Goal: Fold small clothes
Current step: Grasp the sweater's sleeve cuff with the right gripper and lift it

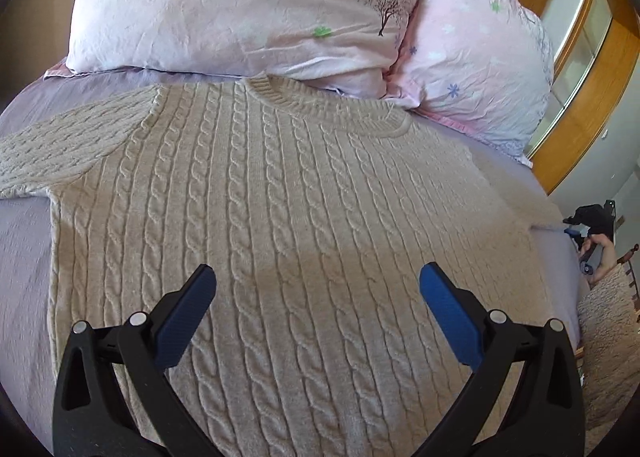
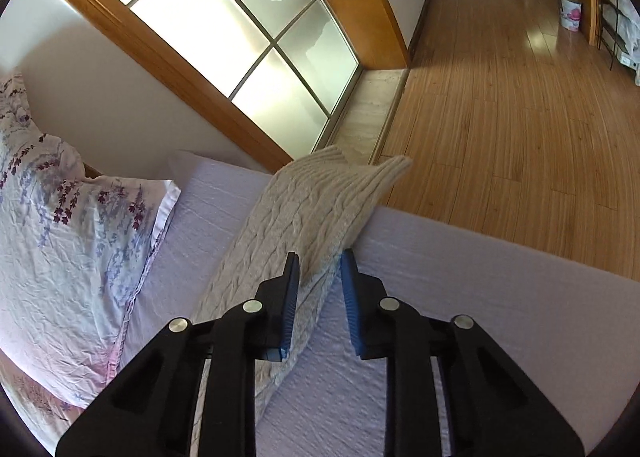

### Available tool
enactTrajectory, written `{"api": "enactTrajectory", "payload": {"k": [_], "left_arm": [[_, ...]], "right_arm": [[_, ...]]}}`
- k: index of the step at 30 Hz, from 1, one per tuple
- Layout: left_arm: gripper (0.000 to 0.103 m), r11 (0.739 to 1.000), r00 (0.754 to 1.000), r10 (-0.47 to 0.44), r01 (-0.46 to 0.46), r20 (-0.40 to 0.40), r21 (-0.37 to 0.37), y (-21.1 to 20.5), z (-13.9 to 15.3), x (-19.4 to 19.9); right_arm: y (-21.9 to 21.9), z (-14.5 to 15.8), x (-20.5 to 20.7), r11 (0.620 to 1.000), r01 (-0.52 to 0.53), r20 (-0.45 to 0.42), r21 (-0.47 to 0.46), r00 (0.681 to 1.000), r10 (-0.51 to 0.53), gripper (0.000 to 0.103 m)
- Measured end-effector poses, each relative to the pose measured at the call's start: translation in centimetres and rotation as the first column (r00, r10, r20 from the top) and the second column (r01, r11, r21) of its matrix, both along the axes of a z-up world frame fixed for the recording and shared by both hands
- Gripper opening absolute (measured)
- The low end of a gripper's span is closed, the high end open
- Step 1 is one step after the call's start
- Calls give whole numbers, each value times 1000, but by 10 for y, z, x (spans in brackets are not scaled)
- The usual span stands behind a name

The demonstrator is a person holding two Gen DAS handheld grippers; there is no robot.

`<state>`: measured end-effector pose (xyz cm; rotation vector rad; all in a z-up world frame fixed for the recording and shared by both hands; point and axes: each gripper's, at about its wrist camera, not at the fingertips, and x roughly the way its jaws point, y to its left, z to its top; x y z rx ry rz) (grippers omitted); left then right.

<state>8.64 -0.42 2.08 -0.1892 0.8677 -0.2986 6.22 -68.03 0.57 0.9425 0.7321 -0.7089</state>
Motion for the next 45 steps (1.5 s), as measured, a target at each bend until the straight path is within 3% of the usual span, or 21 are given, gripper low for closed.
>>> {"api": "enactTrajectory", "payload": {"k": [2, 8, 18, 25, 32, 38, 45], "left_arm": [[101, 1000, 1000, -5, 5, 4, 10, -2, 1, 1], [101, 997, 1000, 12, -11, -12, 73, -3, -3, 9], [101, 997, 999, 13, -11, -32, 72, 0, -10, 12], [101, 996, 1000, 9, -6, -29, 84, -2, -10, 13], [101, 995, 1000, 7, -4, -28, 95, -3, -11, 13], [101, 996, 1000, 6, -3, -29, 93, -3, -11, 13], [101, 997, 1000, 2, 0, -30, 72, -1, -10, 12]], "right_arm": [[-2, -4, 10, 1000, 2, -13, -14, 1000, -2, 18], [2, -4, 21, 998, -13, -38, -57, 999, 10, 17], [5, -3, 27, 992, -49, -74, -116, 996, 40, 17], [11, -1, 30, 979, -94, -102, -181, 992, 76, 9], [29, 14, 36, 958, -145, -63, -249, 989, 134, 9], [66, 44, 48, 908, -232, -29, -350, 971, 237, 8], [138, 81, 73, 810, -386, -8, -442, 905, 426, 8]]}}
